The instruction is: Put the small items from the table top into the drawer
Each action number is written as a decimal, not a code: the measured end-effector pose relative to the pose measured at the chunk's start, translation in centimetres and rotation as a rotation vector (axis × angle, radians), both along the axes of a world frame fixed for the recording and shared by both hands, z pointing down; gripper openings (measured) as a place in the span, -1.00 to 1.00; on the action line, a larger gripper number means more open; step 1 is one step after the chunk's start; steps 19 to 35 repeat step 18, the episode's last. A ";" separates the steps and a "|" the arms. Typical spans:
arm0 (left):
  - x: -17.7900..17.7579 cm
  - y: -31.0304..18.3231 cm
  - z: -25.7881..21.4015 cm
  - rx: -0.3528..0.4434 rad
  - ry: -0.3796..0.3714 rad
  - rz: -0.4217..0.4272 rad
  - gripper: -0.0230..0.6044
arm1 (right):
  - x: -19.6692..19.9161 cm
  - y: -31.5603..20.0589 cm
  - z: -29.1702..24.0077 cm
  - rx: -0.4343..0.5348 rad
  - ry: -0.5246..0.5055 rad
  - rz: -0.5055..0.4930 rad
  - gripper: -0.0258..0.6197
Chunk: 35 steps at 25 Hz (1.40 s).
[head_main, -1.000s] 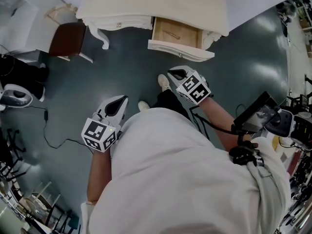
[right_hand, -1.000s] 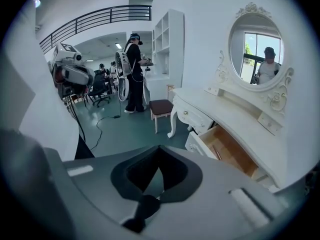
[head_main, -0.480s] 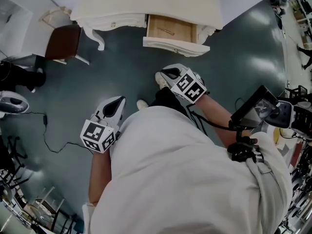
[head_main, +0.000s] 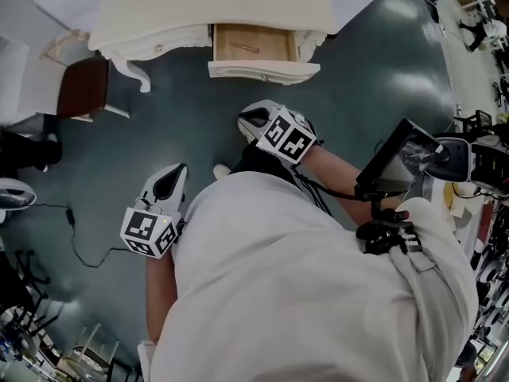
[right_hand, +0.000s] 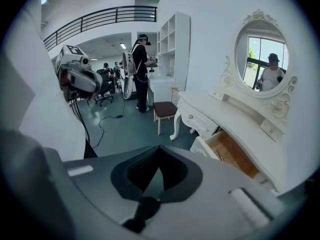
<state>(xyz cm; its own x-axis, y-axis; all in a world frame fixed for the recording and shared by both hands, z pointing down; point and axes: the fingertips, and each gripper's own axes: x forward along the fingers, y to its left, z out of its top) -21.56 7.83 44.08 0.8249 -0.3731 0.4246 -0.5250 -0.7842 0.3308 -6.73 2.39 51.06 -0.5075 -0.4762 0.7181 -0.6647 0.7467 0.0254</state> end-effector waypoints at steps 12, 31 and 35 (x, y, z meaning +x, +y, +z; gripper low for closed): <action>0.4 -0.6 0.0 0.000 0.004 0.020 -0.92 | 0.1 0.0 -0.1 0.001 0.012 0.001 -0.92; 0.7 -0.6 0.1 -0.002 0.006 0.024 -0.92 | 0.3 -0.2 0.1 0.005 0.016 -0.002 -0.92; 0.7 -0.6 0.1 -0.002 0.006 0.024 -0.92 | 0.3 -0.2 0.1 0.005 0.016 -0.002 -0.92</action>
